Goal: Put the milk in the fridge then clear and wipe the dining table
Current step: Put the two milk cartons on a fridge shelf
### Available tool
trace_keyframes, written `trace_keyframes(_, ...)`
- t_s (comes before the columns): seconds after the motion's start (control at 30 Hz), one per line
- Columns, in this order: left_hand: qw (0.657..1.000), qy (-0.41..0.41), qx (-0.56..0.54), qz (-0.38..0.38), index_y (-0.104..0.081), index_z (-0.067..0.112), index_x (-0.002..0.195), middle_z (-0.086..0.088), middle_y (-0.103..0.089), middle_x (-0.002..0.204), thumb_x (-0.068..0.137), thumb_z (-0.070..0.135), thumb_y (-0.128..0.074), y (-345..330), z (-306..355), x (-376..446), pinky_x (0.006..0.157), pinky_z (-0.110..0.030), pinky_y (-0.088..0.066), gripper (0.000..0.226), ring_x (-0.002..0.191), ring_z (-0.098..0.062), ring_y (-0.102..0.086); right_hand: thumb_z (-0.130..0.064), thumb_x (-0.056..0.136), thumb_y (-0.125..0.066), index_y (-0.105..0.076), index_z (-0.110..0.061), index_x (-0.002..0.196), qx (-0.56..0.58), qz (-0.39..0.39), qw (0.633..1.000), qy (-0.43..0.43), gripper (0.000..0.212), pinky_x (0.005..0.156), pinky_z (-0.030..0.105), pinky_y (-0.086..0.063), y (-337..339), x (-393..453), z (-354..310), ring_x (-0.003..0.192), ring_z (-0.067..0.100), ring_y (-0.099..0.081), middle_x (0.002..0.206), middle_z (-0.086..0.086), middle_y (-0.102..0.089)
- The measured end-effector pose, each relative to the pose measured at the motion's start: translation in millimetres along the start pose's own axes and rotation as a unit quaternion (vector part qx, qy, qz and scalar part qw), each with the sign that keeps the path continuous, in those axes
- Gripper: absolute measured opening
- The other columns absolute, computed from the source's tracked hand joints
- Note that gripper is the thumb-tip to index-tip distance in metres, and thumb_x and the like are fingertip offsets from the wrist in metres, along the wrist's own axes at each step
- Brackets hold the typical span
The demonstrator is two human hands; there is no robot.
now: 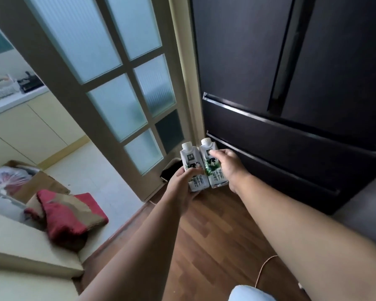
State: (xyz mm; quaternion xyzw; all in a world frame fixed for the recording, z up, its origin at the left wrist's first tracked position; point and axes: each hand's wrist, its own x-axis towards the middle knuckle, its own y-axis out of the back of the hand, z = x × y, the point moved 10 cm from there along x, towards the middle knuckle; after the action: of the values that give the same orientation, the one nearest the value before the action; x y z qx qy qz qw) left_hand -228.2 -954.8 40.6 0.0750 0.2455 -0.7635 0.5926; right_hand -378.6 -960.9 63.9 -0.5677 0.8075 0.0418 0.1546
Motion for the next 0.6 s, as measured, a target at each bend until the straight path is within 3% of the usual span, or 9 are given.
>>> trace_keyframes(0.13, 0.999, 0.008, -0.033, -0.039, -0.072, 0.015, 0.093, -0.015, -0.073, 0.099, 0.088, 0.011, -0.064, -30, 13, 24, 0.070, -0.034, -0.057, 0.010, 0.088, -0.028, -0.070, -0.029, 0.090, -0.065, -0.061, -0.013, 0.103, 0.027, 0.040, 0.999, -0.006, 0.020, 0.062, 0.028, -0.045, 27, 23, -14, 0.075, 0.019, -0.061, 0.087, 0.006, -0.066)
trace_keyframes(0.2, 0.997, 0.017, -0.047, -0.055, -0.072, 0.014, 0.093, -0.015, -0.072, 0.100, 0.088, 0.013, -0.064, -44, 16, 36, 0.072, -0.035, -0.056, 0.009, 0.086, -0.026, -0.070, -0.031, 0.087, -0.068, -0.062, -0.015, 0.100, 0.044, 0.051, 0.998, -0.015, 0.021, 0.068, 0.036, -0.053, 36, 34, -17, 0.079, 0.028, -0.066, 0.092, 0.012, -0.069)
trace_keyframes(0.27, 0.996, 0.021, -0.047, -0.070, -0.068, 0.014, 0.108, -0.013, -0.072, 0.104, 0.089, 0.017, -0.063, -59, 22, 50, 0.073, -0.035, -0.057, 0.020, 0.090, -0.025, -0.070, -0.032, 0.086, -0.068, -0.062, -0.013, 0.103, 0.057, 0.061, 0.996, -0.017, 0.025, 0.070, 0.044, -0.055, 47, 49, -23, 0.081, 0.032, -0.067, 0.094, 0.014, -0.069)
trace_keyframes(0.43, 0.996, 0.050, -0.037, -0.068, -0.063, 0.017, 0.116, -0.009, -0.073, 0.100, 0.091, 0.024, -0.060, -96, 39, 96, 0.087, -0.039, -0.055, 0.026, 0.095, -0.024, -0.068, -0.027, 0.090, -0.066, -0.059, -0.014, 0.101, 0.087, 0.059, 0.994, -0.019, 0.019, 0.057, 0.032, -0.050, 68, 98, -45, 0.071, 0.027, -0.066, 0.089, 0.012, -0.068)
trace_keyframes(0.6, 0.997, 0.061, -0.015, -0.051, -0.061, 0.020, 0.121, -0.010, -0.073, 0.108, 0.090, 0.029, -0.064, -120, 52, 137, 0.103, -0.049, -0.046, 0.033, 0.108, -0.029, -0.066, -0.021, 0.089, -0.066, -0.055, -0.012, 0.105, 0.126, 0.035, 0.991, -0.032, 0.022, 0.066, 0.038, -0.051, 81, 136, -64, 0.075, 0.029, -0.063, 0.089, 0.013, -0.065)
